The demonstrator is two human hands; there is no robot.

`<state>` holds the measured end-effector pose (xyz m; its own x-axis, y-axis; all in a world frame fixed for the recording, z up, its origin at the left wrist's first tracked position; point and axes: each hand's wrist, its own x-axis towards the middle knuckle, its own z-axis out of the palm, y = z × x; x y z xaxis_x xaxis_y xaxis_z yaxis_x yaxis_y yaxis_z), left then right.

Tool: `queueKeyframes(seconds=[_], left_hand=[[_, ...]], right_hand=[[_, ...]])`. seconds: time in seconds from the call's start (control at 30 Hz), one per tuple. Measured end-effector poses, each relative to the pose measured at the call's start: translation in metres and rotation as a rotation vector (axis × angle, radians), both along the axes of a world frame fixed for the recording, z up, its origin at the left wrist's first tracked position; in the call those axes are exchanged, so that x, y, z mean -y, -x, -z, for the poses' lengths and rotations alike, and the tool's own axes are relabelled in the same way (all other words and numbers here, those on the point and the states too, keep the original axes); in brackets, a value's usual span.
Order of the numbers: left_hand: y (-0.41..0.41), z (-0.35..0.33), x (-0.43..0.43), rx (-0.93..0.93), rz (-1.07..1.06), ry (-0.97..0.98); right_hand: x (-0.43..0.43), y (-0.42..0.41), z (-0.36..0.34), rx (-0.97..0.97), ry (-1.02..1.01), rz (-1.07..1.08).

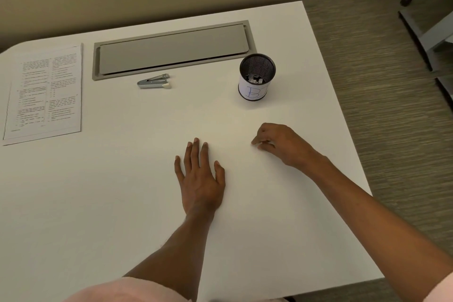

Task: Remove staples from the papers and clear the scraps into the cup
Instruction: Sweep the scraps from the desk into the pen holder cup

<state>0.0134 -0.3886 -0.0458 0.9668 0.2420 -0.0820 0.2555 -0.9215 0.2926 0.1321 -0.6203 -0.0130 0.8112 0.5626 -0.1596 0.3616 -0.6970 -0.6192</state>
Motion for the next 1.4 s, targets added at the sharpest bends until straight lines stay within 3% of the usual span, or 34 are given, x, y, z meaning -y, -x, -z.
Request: queueKeyframes(seconds=[0.37, 0.6, 1.07, 1.17, 1.27, 1.4], left_hand=[[0.000, 0.000, 0.000, 0.004, 0.002, 0.000], [0.000, 0.000, 0.000, 0.007, 0.005, -0.005], [0.000, 0.001, 0.000, 0.011, 0.005, -0.011], [0.000, 0.001, 0.000, 0.014, 0.005, -0.006], [0.001, 0.001, 0.000, 0.014, 0.002, -0.001], [0.000, 0.002, -0.001, 0.014, 0.004, -0.009]], right_hand=[[-0.009, -0.006, 0.000, 0.126, 0.160, -0.136], [-0.008, -0.016, -0.007, 0.080, 0.226, -0.249], [-0.015, -0.014, -0.014, 0.274, 0.190, -0.327], [-0.017, -0.011, -0.011, 0.199, 0.148, -0.245], [-0.012, -0.010, -0.007, 0.053, 0.021, -0.019], [-0.020, 0.005, -0.006, 0.001, 0.012, 0.221]])
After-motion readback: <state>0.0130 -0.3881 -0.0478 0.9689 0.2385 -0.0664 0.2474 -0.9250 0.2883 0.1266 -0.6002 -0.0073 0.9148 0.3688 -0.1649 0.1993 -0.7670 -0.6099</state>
